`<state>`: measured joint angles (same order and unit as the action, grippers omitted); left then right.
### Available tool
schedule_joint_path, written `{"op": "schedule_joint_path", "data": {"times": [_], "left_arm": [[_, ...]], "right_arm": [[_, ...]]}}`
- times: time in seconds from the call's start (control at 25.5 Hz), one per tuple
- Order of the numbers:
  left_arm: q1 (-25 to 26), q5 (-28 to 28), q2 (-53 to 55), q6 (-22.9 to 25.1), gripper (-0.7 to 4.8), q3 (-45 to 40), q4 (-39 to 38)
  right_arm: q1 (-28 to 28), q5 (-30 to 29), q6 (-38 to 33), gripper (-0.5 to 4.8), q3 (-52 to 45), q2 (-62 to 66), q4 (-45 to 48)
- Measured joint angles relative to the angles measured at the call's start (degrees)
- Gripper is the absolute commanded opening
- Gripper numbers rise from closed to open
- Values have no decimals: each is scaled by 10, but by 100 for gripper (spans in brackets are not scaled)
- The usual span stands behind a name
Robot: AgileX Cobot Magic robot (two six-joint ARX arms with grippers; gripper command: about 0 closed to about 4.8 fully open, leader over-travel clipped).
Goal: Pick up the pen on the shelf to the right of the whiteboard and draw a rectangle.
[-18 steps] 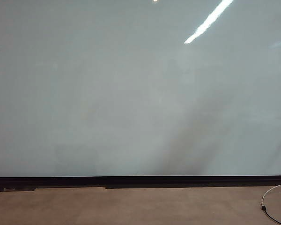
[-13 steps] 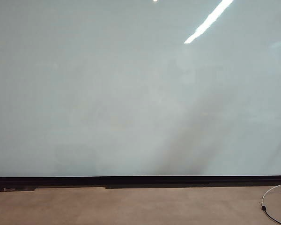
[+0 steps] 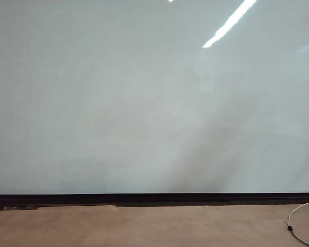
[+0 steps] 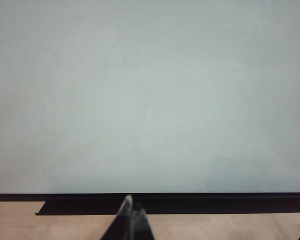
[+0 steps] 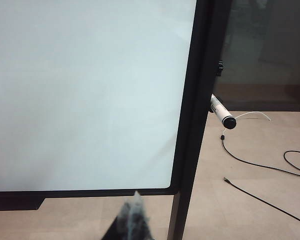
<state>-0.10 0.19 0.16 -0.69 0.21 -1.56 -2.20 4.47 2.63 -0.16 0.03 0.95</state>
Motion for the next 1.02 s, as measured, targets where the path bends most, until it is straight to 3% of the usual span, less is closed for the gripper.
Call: {"op": "schedule_joint_path", "data": {"times": [0.12, 0.35, 1.02], "left_arm": [[0, 0, 0, 0, -4, 0, 0], [0, 0, 0, 0, -4, 0, 0], [0, 0, 0, 0, -5, 0, 0]], "right_arm": [[0, -14, 0, -6, 0, 0, 6], [0, -105, 0, -6, 0, 0, 89], [0, -102, 0, -5, 1, 0, 134]]}}
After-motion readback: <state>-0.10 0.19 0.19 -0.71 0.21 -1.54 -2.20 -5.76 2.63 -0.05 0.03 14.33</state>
